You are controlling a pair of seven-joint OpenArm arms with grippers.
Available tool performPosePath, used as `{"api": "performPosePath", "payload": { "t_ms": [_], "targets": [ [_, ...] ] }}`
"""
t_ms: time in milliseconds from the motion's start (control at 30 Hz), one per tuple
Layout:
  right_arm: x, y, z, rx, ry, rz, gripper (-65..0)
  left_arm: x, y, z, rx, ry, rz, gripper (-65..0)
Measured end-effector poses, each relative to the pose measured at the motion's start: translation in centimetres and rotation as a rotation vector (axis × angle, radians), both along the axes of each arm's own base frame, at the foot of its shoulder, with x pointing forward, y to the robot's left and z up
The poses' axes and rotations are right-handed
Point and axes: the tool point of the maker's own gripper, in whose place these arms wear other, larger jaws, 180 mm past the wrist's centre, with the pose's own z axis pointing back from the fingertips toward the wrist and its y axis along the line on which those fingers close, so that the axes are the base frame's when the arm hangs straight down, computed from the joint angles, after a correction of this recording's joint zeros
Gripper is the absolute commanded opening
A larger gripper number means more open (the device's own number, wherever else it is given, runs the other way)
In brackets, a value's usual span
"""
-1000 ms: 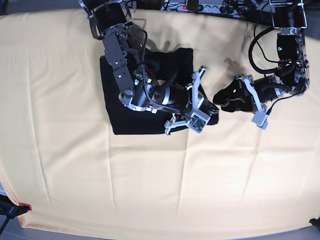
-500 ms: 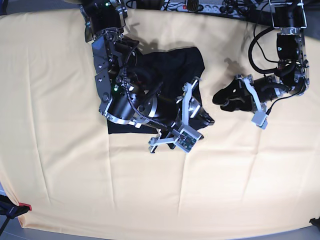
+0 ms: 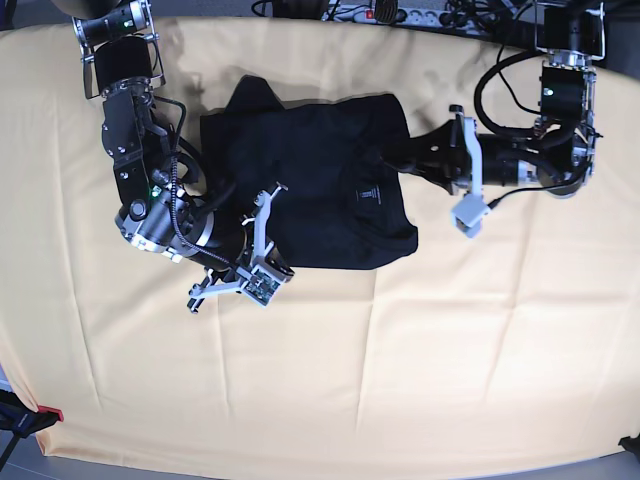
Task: Fold the T-shirt properly
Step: 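Grasp the folded bundle with both grippers and lift it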
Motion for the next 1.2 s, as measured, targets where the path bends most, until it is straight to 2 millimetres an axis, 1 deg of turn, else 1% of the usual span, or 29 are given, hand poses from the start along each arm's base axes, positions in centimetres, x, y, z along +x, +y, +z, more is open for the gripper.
{"api": "performPosePath", "payload": {
  "t_ms": [67,133,200,267,333,400,433,500,567,633,767,867,967,1100,1200],
  "targets": [
    [0.4,-0.7,-1.2,-0.020,0.032,-0.011,-65.0,-2.2,-2.3,0.2,0.004,-0.018,-0.112,-65.0],
    [1.1,-1.2,-1.7,-0.025,0.050,-0.019,-65.0,-3.9,-3.9,-0.7,0.067,-0.056,-0.194,-65.0],
    [2.1,-1.9,-2.2,-0.028,0.061,-0.031,-65.0,-5.1,-5.2,-2.0,0.121,-0.092,-0.242,-65.0],
    [2.9,-2.5,-3.1,-0.033,0.087,-0.050,-65.0,-5.8,-5.9,-3.6,0.181,-0.132,-0.270,-65.0],
    [3.0,-2.7,-4.3,-0.048,0.124,-0.029,-65.0,-6.2,-6.1,-5.4,0.261,-0.185,-0.296,-65.0],
    [3.1,-2.7,-5.2,-0.053,0.159,-0.024,-65.0,-6.1,-6.2,-6.6,0.318,-0.243,-0.307,-65.0],
    [3.2,-2.7,-5.5,-0.050,0.171,-0.023,-65.0,-6.0,-6.4,-6.8,0.324,-0.269,-0.306,-65.0],
    [3.5,-2.8,-5.7,-0.050,0.183,-0.029,-65.0,-5.3,-6.6,-7.1,0.346,-0.303,-0.272,-65.0],
    [3.4,-3.3,-6.4,-0.062,0.205,-0.039,-65.0,-4.6,-6.6,-7.2,0.362,-0.332,-0.248,-65.0],
    [2.7,-3.9,-7.5,-0.084,0.260,-0.047,-65.0,-4.1,-6.6,-7.3,0.371,-0.359,-0.227,-65.0],
    [1.1,-4.7,-8.5,-0.069,0.344,-0.046,-65.0,-2.6,-6.4,-7.8,0.363,-0.379,-0.193,-65.0],
    [-0.3,-5.6,-9.2,-0.053,0.396,-0.052,-65.0,-1.2,-6.3,-8.3,0.333,-0.357,-0.170,-65.0],
    [-1.7,-6.2,-9.4,-0.039,0.416,-0.046,-65.0,0.6,-5.9,-8.6,0.313,-0.334,-0.142,-65.0],
    [-4.5,-6.9,-9.5,-0.041,0.429,-0.023,-65.0,3.6,-5.3,-8.8,0.281,-0.350,-0.081,-65.0],
    [-6.6,-6.9,-9.3,-0.049,0.428,-0.011,-65.0,5.6,-4.9,-8.9,0.241,-0.388,-0.027,-65.0]
  ]
}}
